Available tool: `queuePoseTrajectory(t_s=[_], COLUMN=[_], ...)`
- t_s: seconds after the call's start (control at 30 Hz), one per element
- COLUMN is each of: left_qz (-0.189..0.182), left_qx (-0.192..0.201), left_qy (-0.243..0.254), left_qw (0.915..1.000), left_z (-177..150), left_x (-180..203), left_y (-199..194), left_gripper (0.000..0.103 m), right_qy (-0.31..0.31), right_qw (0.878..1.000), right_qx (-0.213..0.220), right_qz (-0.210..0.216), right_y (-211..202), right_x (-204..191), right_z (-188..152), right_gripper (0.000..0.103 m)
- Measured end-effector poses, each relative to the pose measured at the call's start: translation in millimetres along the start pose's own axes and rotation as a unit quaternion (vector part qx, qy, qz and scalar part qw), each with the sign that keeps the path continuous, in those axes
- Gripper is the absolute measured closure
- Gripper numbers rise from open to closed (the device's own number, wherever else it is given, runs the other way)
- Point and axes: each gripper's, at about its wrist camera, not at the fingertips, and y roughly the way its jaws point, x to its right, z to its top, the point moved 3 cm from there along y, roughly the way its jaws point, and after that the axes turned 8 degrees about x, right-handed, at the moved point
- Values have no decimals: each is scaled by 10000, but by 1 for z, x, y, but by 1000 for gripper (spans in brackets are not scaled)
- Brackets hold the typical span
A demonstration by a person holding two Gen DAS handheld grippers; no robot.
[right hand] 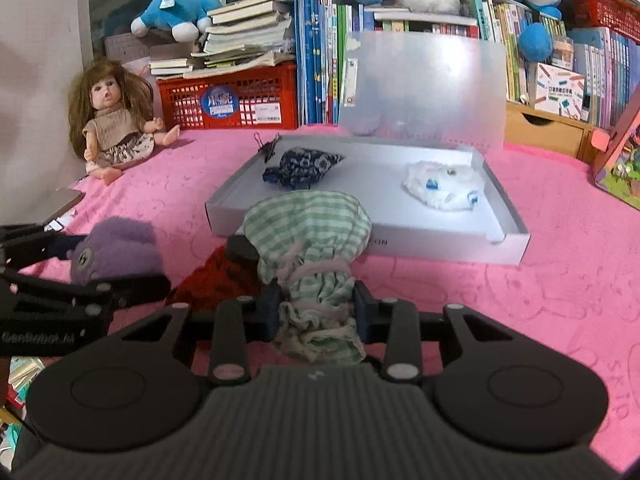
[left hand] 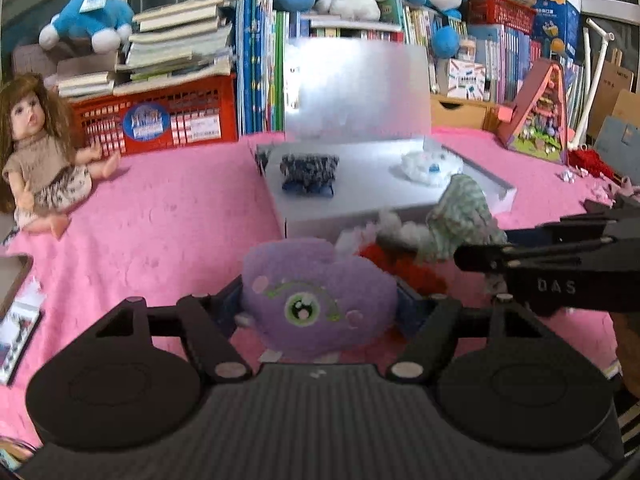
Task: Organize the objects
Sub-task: 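Grasp the purple plush with the left tool while the right tool grasps the green gingham pouch, then carry both items into the white box and open both tools to release them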
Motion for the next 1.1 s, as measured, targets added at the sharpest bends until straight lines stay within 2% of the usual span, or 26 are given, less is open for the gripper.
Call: queuePoseTrajectory(t_s=[0.23, 0.47, 0.73, 0.87, 0.97, 1.1], left_qz=[-67, -166, -174, -169, -166, -166], left_qx=[85, 21, 50, 42, 63, 71], left_qy=[-83, -70, -86, -99, -96, -107], left_qw=[9999, 9998, 9998, 9998, 9998, 9998], left_z=[20, 26, 34, 36, 38, 41], left_x=[-2, 3, 4, 3, 3, 4], left_y=[12, 29, 43, 46, 48, 52], left_gripper=[26, 26, 26, 26, 26, 26], right_qy=[32, 233, 500, 829, 780, 817], right_qw=[9999, 9995, 9962, 9942, 9937, 9938], right_qx=[114, 10, -186, -273, -240, -199], right_qz=[-90, -208, -692, -635, -764, -733], right_y=[-1, 3, 7, 8, 7, 6], right_x=[8, 21, 43, 56, 59, 61], right_z=[10, 15, 13, 10, 10, 14], right_gripper=[63, 63, 62, 62, 62, 62])
